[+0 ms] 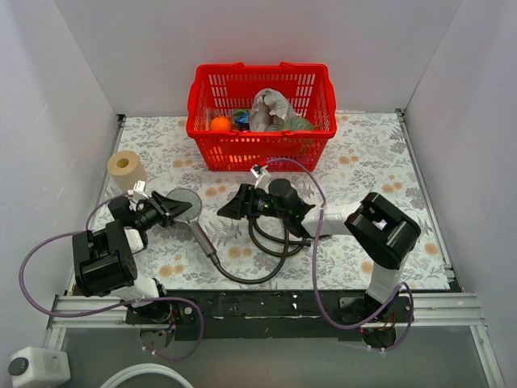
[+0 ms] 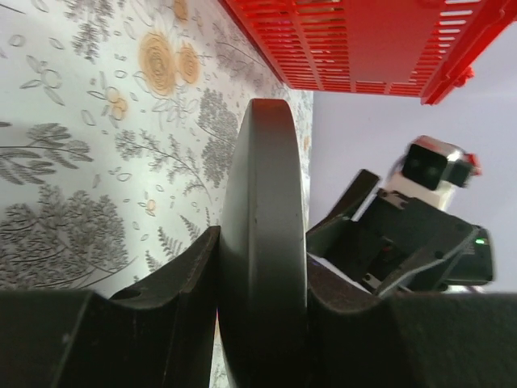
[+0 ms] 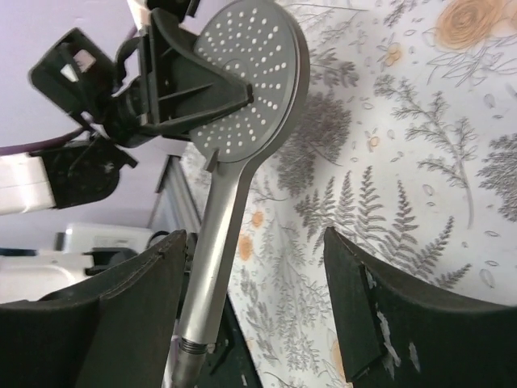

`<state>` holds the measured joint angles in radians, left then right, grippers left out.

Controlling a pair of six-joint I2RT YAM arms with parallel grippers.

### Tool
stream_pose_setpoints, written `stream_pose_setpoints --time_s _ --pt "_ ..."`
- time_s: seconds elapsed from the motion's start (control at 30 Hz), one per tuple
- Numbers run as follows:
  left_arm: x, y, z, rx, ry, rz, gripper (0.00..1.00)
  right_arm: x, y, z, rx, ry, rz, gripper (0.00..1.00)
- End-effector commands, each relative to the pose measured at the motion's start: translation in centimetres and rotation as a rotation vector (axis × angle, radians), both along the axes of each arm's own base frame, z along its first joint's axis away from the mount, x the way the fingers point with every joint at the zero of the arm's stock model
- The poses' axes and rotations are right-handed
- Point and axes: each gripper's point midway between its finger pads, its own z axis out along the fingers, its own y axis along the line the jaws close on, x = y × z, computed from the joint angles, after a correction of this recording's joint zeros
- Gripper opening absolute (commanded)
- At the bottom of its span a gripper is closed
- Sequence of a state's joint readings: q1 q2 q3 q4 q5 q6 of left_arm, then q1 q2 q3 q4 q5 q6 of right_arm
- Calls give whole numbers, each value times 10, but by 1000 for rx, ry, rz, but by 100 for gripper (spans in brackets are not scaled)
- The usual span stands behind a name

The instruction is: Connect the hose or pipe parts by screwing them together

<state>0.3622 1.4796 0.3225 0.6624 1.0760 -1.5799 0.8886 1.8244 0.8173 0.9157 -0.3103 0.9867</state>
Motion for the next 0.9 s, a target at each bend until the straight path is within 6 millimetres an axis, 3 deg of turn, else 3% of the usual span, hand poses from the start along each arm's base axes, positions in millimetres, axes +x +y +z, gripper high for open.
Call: stream_pose_setpoints --time_s 0.0,0.03,0.07,0.13,0.2,0.27,0.3,0.37,0.4,0.63,0.7,0.87 --pt "8 12 5 79 -45 39 0 18 -10 5 -296 -202 -5 73" --pt "13 17 5 103 -46 76 0 24 -10 23 -326 -258 -34 72" --pt "15 20 8 122 -56 95 0 20 -22 9 -433 -252 -19 68" --pt "17 24 6 147 -45 121 0 21 -27 23 -513 -348 -10 64" --pt "20 30 3 172 -24 163 0 9 -39 15 -625 -355 35 60" --pt "24 37 1 197 -11 199 0 1 -36 34 -681 -465 45 60" --pt "24 38 -1 203 3 205 0 -9 -41 29 -740 -474 78 60" --pt "24 40 -2 222 4 218 0 -24 -27 43 -774 -546 113 61" --pt "24 41 -3 225 10 225 0 -32 -28 33 -840 -538 151 61" --pt "22 38 -1 216 14 208 0 -82 2 20 -988 -664 267 62" --pt "21 38 0 215 15 203 0 -83 9 20 -1007 -687 264 62" --pt "20 35 1 208 12 188 0 -84 6 7 -1136 -725 253 65"
